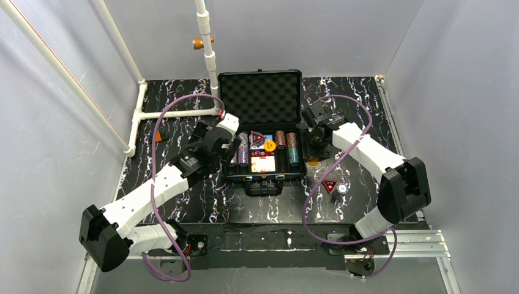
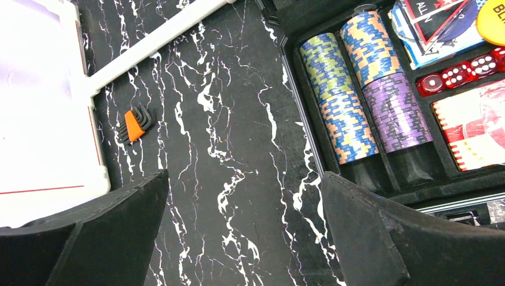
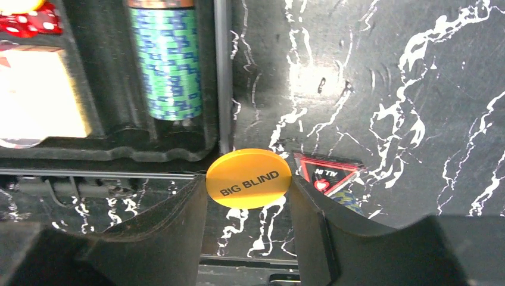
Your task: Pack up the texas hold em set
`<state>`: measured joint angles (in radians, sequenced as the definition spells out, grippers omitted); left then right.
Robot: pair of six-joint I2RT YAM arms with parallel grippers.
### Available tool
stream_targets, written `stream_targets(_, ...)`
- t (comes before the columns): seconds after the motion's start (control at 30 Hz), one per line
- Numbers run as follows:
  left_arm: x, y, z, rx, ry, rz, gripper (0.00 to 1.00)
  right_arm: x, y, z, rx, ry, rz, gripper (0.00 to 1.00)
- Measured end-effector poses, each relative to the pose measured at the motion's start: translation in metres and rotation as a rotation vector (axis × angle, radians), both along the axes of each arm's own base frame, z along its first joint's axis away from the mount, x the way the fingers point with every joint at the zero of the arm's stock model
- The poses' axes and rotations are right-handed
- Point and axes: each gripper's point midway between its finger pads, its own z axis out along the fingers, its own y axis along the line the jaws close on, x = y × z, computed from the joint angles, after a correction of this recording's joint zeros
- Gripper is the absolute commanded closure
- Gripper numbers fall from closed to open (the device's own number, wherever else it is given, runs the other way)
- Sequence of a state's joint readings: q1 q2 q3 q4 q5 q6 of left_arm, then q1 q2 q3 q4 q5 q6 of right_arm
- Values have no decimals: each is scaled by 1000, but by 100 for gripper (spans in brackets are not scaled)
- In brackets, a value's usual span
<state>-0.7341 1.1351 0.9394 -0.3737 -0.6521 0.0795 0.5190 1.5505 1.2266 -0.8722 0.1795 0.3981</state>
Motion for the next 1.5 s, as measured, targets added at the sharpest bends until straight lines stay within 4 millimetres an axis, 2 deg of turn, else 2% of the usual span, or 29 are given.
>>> stream_targets(0.2,-1,6,8,-1,-29,23,1,3,26,17,42,-44,45,52)
stream_targets(0.4,-3,16,18,1,-73,54,1,5,72,28,78,-75,124,52)
stream_targets(0.67,-1,20,24,5,-103,73,1,-7,133,8,73,-47,228,52)
stream_targets(0.83,-1,21,25,9,-106,77,1,-17,159,-6,57,-26,272,52)
stream_targets(0.97,-1,22,25,13,-108,81,1,-21,170,-14,46,-18,283,52)
stream_targets(1.1,-1,23,27,14,-114,84,1,-16,178,-17,38,-27,280,51)
stream_targets(1.5,-1,24,30,10,-124,86,1,-3,185,-25,-6,-58,267,48)
